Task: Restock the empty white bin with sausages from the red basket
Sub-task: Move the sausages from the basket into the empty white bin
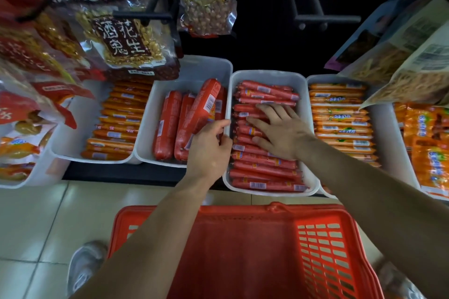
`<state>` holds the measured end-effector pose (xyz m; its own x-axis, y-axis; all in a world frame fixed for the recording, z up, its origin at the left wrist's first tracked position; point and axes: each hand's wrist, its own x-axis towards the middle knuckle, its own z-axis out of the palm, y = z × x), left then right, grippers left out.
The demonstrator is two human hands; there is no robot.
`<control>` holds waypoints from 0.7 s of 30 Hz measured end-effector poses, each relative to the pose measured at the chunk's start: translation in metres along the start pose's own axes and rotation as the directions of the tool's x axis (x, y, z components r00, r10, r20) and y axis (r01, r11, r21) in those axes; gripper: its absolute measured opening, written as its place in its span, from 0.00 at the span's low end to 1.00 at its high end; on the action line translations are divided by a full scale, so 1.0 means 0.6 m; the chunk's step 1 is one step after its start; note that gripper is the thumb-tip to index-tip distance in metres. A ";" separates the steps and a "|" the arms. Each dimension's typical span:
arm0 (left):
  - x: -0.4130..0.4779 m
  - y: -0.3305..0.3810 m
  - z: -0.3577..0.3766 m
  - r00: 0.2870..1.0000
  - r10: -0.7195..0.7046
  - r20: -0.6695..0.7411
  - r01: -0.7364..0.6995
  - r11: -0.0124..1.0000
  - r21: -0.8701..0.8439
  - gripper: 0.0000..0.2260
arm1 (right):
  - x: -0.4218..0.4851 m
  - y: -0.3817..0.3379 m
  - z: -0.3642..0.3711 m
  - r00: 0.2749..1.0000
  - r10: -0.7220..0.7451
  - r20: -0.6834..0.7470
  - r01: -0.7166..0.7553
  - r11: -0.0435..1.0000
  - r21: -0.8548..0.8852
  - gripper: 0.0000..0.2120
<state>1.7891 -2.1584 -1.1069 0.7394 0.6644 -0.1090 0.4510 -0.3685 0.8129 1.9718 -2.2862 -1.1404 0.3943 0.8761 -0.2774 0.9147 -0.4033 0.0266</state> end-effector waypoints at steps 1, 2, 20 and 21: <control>0.007 0.004 0.005 1.000 0.002 0.008 -0.002 1.000 -0.016 0.17 | -0.006 -0.004 0.002 0.999 0.040 -0.013 -0.039 0.998 0.039 0.35; 0.015 0.010 0.013 1.000 0.014 0.015 -0.013 0.999 -0.032 0.18 | -0.009 -0.007 0.005 0.996 0.087 0.005 -0.087 0.994 0.067 0.38; 0.194 0.074 0.145 0.992 -0.101 0.080 0.083 0.977 0.198 0.36 | 0.042 0.091 -0.018 0.975 0.224 -0.008 -0.223 0.969 -0.107 0.43; 0.191 0.073 0.143 0.991 -0.117 0.063 0.106 0.982 0.159 0.34 | 0.040 0.088 -0.016 0.971 0.237 -0.023 -0.238 0.963 -0.125 0.41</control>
<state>1.9366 -2.1540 -1.1326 0.7118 0.6603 -0.2395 0.6002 -0.3948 0.6956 2.0305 -2.2839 -1.1364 0.6020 0.7614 -0.2408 0.7981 -0.5640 0.2120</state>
